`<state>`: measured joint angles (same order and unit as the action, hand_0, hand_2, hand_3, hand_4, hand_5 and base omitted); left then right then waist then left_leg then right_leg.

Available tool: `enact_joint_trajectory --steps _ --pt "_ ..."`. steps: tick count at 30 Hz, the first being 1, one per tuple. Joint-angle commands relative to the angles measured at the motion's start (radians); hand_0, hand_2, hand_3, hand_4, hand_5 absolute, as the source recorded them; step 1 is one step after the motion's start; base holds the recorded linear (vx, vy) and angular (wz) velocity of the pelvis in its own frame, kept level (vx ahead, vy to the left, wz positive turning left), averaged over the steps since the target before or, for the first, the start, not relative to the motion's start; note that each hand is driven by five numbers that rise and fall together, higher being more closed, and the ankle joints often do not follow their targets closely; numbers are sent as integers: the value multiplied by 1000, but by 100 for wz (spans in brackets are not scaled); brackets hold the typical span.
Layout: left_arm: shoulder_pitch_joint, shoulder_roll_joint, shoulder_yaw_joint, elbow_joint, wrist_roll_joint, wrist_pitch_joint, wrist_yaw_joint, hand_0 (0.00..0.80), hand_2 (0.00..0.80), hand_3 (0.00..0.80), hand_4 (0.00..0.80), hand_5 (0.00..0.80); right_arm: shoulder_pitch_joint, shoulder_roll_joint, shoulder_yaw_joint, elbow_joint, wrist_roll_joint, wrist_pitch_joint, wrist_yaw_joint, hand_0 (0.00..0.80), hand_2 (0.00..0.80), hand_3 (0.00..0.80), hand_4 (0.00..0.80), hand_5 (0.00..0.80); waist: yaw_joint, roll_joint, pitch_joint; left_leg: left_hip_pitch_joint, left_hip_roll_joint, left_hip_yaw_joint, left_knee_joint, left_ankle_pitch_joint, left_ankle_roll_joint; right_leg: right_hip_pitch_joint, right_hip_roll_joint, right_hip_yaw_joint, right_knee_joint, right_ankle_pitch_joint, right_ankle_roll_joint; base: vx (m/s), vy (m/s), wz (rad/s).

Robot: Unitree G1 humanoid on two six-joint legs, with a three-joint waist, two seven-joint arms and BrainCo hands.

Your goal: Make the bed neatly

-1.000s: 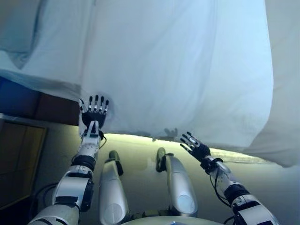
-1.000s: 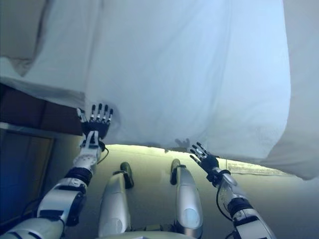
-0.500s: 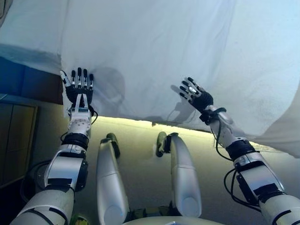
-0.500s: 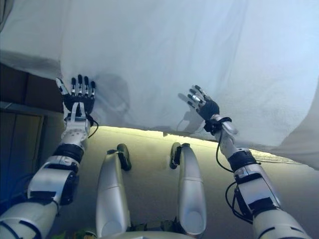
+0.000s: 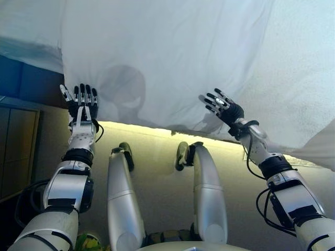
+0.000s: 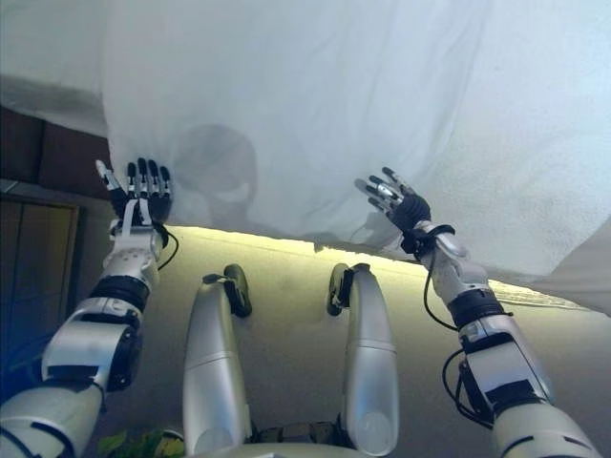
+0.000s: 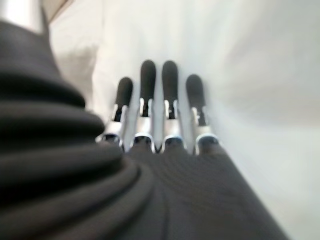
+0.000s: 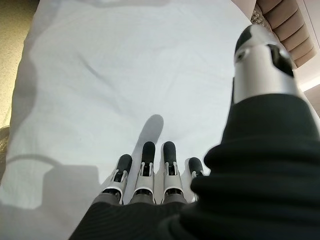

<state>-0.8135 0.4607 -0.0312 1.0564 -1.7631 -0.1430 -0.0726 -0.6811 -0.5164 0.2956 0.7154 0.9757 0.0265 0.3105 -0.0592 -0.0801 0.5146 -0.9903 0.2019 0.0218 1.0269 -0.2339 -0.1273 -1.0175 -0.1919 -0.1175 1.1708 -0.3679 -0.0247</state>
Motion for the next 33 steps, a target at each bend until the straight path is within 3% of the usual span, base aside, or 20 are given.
enact_joint_trajectory --steps 1,6,11,15,21,28,33 --pt "-1 -8 19 56 -49 18 25 0 0 0 0 0 16 -9 22 -41 43 -29 -8 0 0 0 0 0 5 -3 -31 -1 -57 49 55 -97 95 15 -1 -11 -73 68 60 -47 -42 0" --pt "-11 -35 30 77 -95 12 53 0 0 0 0 0 -17 3 24 -44 46 -51 -28 0 0 0 0 0 11 -9 -28 -19 -64 44 58 -97 95 1 4 -16 -72 70 59 -49 -34 1" --pt "16 -104 39 79 -105 66 43 0 0 0 0 0 -61 26 29 -33 36 -47 -50 0 0 0 0 0 27 -10 -23 -16 -73 39 41 -90 93 9 5 -26 -80 74 63 -36 -49 2" --pt "44 -140 36 101 -92 121 22 0 0 0 0 0 -101 42 36 49 -4 -8 -63 0 0 0 0 0 44 1 -16 -4 -82 39 9 -73 90 21 0 -32 -94 81 65 -21 -60 6" --pt "62 -165 -33 129 55 231 -130 0 0 0 0 0 -237 52 75 319 -132 91 -88 0 0 0 0 0 84 33 0 10 -95 42 -77 -30 84 30 -5 -45 -137 105 65 -45 -56 10" --pt "71 -174 -172 7 146 178 -346 0 0 0 0 0 -328 29 110 477 -252 223 -206 0 0 0 0 0 109 87 5 24 -122 49 -182 10 78 28 -7 -47 -204 134 69 -64 5 15" --pt "120 -182 -190 -137 152 102 -460 0 0 0 0 0 -326 4 111 532 -292 315 -249 0 0 0 0 0 130 119 5 39 -139 50 -224 16 77 37 -14 -55 -237 140 70 -38 -20 6"
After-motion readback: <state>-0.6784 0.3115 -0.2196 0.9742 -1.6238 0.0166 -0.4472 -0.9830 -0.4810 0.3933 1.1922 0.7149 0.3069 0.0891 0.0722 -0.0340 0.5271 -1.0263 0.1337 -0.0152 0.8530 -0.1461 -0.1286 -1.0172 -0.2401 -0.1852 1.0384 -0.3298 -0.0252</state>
